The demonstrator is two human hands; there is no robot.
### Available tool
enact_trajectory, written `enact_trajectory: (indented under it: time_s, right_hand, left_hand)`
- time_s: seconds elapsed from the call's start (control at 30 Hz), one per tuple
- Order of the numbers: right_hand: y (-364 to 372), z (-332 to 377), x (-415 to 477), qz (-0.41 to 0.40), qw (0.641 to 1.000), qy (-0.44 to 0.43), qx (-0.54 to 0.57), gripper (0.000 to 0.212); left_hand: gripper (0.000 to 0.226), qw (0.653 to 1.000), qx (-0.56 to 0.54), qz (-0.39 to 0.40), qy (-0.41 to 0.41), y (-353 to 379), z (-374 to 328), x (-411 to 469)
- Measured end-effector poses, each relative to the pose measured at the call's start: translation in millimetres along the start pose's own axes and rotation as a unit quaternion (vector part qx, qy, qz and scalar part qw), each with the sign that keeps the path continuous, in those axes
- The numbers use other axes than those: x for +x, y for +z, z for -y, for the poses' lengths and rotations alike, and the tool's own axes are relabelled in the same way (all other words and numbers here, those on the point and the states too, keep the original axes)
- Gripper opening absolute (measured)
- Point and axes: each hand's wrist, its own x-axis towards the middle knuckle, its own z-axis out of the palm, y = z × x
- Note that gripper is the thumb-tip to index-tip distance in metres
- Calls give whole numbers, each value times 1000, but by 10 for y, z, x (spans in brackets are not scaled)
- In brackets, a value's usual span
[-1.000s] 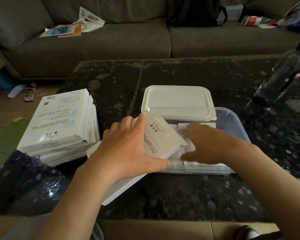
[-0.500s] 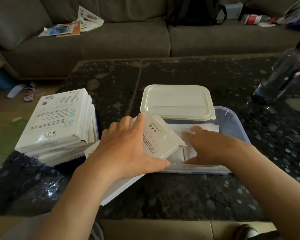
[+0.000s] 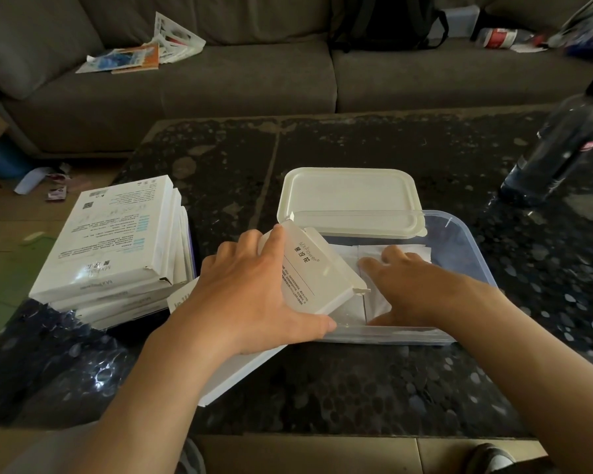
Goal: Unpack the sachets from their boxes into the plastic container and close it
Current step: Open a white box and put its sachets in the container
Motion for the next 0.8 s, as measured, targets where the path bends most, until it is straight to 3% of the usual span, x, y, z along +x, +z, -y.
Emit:
enact_trajectory:
  time_s: [0.1, 0.17, 0.23, 0.3, 0.4, 0.47, 0.53, 0.67, 0.73, 0.8]
  right_hand:
    - [-92, -17, -59, -1, 999, 13, 48, 89]
    - [-260, -35, -113, -88, 984, 3, 152, 55]
    - [-424, -42, -184, -215, 938, -47, 267, 11]
    - [-511, -15, -250, -240, 898, -124, 347, 19]
    - [-486, 50, -272, -152, 865, -240, 415, 45]
    - [-472, 76, -279, -73, 839, -276, 463, 50]
    - [-490, 82, -295, -26, 829, -289, 478, 54]
    - [-475, 59, -286, -2, 843, -279, 460, 54]
    - [-484, 41, -281, -16, 841, -260, 473, 51]
    - [-522, 8, -301, -83, 841, -232, 482, 38]
  left_hand:
    - [127, 1000, 0, -4, 9, -14, -5, -14]
    - [130, 1000, 4, -9, 15, -34, -7, -24]
    - [133, 999, 4, -17, 29, -54, -21, -36]
    - [136, 999, -5, -22, 47, -67, -51, -57]
    - [133, 997, -14, -38, 71, -77, -85, -86]
    - [131, 994, -12, -64, 83, -76, -88, -91]
    - [129, 992, -7, -81, 93, -65, -79, -91]
    - [136, 990, -2, -93, 103, -25, -64, -77]
    - [138, 990, -4, -95, 101, -20, -74, -76]
    - [139, 990, -14, -95, 105, -37, -95, -81]
